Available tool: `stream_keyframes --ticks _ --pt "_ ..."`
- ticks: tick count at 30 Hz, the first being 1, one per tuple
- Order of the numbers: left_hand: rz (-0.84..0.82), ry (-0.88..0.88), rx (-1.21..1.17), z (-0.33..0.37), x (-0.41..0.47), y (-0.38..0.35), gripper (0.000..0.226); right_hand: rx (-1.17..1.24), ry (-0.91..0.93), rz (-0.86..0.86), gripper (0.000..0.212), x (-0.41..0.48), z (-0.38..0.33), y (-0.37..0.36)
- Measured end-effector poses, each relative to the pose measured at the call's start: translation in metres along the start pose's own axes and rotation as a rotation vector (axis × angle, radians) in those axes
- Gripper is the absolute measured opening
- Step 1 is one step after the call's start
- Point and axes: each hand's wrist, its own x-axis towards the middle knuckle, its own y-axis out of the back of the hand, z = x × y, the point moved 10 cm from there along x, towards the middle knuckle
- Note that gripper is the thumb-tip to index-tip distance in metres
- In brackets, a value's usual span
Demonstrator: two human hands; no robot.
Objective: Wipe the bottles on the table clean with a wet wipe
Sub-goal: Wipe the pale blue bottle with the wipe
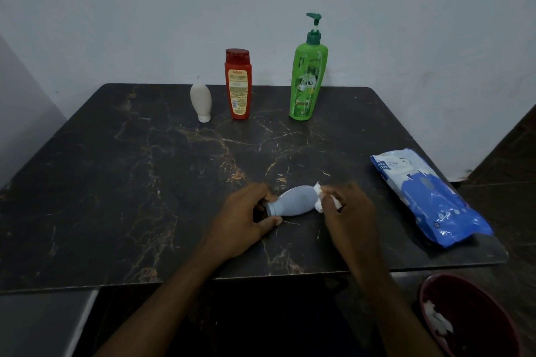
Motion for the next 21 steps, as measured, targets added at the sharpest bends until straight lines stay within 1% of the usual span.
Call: stream_keyframes --ticks 2,4,7,9,11,14,16,18,19,21 --pt "0.002 0.002 -0.003 0.0 0.0 0.0 0.032 0.013 0.022 0.08 0.021 -0.011 -0.013 0.004" --pt "0.004 0.007 -0.004 -0.001 0.0 -0.001 0.031 0.044 0.175 0.157 0.017 -0.03 -0.041 0.003" --pt "0.014 0.001 -0.008 0.0 0.0 -0.001 0.032 0.088 0.371 0.114 0.018 -0.054 -0.068 -0.012" --pt "0.018 -0.002 -0.007 0.001 0.0 -0.001 0.033 0.105 0.401 0.092 0.02 -0.055 -0.069 -0.012" --pt "0.012 -0.002 -0.004 0.001 -0.001 0.0 0.032 0.088 0.346 0.09 0.017 -0.044 -0.058 -0.004" --pt "0.0 0.0 -0.008 0.001 -0.001 0.0 0.031 0.01 0.187 0.072 0.012 -0.019 -0.03 0.008" --pt "-0.005 -0.004 -0.008 0.002 -0.001 -0.001 0.031 -0.026 0.1 0.022 0.016 -0.007 -0.015 0.009" --pt "-0.011 -0.003 -0.003 0.002 -0.001 -0.001 0.03 -0.049 0.01 -0.026 0.024 -0.004 -0.006 0.005" --pt "-0.011 -0.006 0.005 0.003 -0.002 -0.001 0.03 -0.038 -0.014 -0.006 0.025 -0.005 -0.006 0.005" --pt "-0.009 -0.018 0.03 0.005 -0.001 0.0 0.03 -0.001 0.002 0.102 0.023 -0.012 -0.016 0.01"
